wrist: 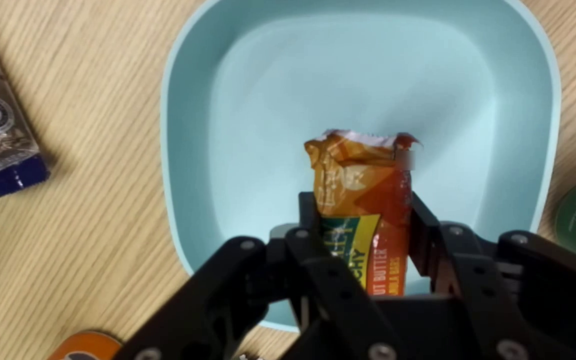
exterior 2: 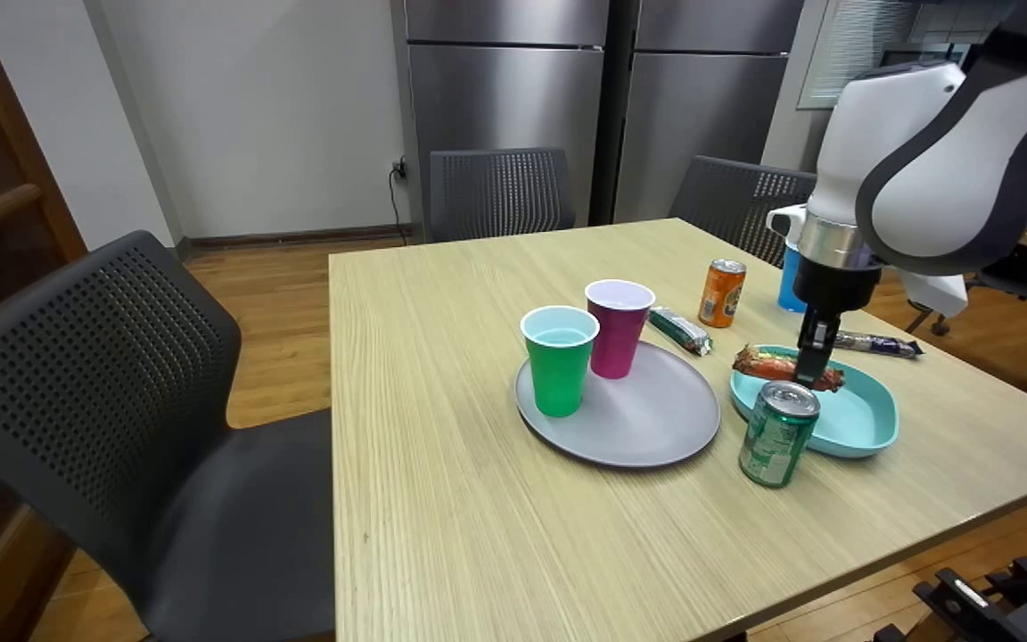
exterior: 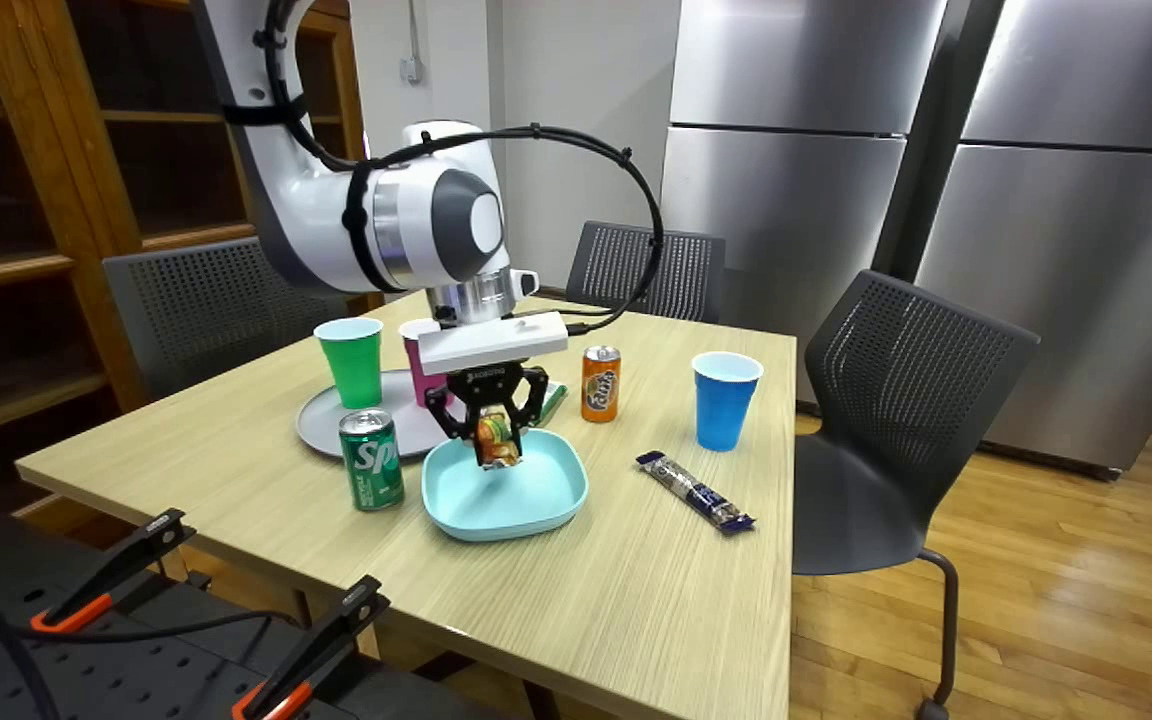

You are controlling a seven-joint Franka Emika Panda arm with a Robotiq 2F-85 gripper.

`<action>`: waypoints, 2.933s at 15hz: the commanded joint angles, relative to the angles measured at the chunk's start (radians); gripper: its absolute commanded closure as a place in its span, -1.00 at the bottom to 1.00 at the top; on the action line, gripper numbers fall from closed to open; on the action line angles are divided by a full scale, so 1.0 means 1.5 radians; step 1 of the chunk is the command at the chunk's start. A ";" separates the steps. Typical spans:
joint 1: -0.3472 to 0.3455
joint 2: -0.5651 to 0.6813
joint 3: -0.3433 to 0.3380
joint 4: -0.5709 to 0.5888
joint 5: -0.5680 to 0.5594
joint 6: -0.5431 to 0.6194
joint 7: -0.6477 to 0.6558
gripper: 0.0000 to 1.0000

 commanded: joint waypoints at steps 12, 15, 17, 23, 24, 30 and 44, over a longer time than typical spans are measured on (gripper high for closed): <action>0.020 -0.030 -0.035 -0.072 -0.043 0.065 0.013 0.63; 0.037 -0.035 -0.058 -0.098 -0.061 0.084 0.018 0.63; 0.049 -0.038 -0.073 -0.109 -0.067 0.091 0.020 0.63; 0.109 -0.048 -0.137 -0.125 -0.077 0.101 0.027 -0.53; 0.119 -0.052 -0.148 -0.128 -0.076 0.104 0.027 -0.66; 0.160 -0.087 -0.189 -0.147 -0.066 0.107 0.026 -1.00; 0.098 -0.137 -0.179 -0.124 -0.064 0.062 0.078 -1.00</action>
